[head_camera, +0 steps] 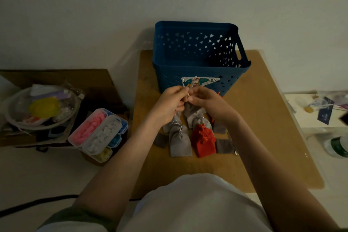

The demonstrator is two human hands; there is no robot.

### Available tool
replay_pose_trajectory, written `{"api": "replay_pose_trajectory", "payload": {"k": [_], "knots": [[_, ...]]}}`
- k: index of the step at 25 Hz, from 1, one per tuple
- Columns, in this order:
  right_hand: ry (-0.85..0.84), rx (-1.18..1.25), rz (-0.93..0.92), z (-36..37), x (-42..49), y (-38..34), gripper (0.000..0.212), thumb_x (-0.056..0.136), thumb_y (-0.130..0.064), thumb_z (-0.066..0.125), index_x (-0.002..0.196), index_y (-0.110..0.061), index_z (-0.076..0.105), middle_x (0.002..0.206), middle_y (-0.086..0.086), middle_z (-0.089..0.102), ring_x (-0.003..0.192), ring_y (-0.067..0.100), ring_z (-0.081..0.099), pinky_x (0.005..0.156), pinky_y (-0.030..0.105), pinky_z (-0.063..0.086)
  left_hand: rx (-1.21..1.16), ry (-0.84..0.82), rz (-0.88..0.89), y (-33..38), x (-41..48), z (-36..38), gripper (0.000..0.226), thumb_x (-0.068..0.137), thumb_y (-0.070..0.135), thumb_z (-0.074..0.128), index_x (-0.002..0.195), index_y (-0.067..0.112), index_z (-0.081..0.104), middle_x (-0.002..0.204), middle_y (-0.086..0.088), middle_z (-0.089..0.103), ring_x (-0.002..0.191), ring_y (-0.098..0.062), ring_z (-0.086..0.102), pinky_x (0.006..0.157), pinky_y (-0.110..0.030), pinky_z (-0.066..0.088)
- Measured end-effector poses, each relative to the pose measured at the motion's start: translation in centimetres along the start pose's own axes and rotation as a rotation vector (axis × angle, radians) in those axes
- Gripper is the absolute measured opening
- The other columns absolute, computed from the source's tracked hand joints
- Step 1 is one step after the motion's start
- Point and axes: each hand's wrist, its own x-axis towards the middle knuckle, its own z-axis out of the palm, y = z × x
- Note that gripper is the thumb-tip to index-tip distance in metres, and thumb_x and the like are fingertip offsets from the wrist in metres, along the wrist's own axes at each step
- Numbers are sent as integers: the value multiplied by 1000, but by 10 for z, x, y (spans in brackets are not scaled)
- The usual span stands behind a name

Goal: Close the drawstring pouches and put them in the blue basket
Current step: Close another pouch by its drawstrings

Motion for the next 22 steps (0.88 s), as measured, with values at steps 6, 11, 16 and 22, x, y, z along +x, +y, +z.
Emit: {"api": "replay_pose_trajectory", "payload": {"k": [6, 11, 16, 22], "knots": [[-5, 12, 33, 3, -1, -2, 4, 94, -8, 53, 93, -6, 57, 80, 3, 58, 73, 9, 58, 69, 21, 47, 12, 2, 24, -4, 5, -7, 27, 99, 18, 45, 83, 11, 65, 65, 1, 54, 42, -3, 30, 39, -14, 22], [17, 151, 92, 5, 1, -1, 9, 94, -6, 50, 88, -9, 57, 79, 7, 57, 72, 14, 54, 69, 25, 43, 198, -51, 95, -1, 2, -13, 12, 93, 15, 57, 88, 13, 68, 78, 3, 65, 54, 0, 52, 47, -10, 36], [38, 117, 99, 1, 2, 5, 16, 92, -4, 52, 80, -14, 57, 73, 2, 58, 68, 13, 54, 67, 26, 42, 955, 87, 413, 2, 1, -8, 4, 90, 16, 61, 91, 16, 58, 87, 4, 62, 83, -10, 59, 67, -15, 42], [69, 136, 59, 4, 4, 5, 11, 93, -4, 53, 90, -13, 58, 84, 6, 61, 82, 19, 57, 79, 33, 44, 1490, 261, 823, -7, -3, 2, 13, 91, 9, 58, 101, 2, 55, 92, -14, 63, 87, -28, 59, 63, -22, 31]]}}
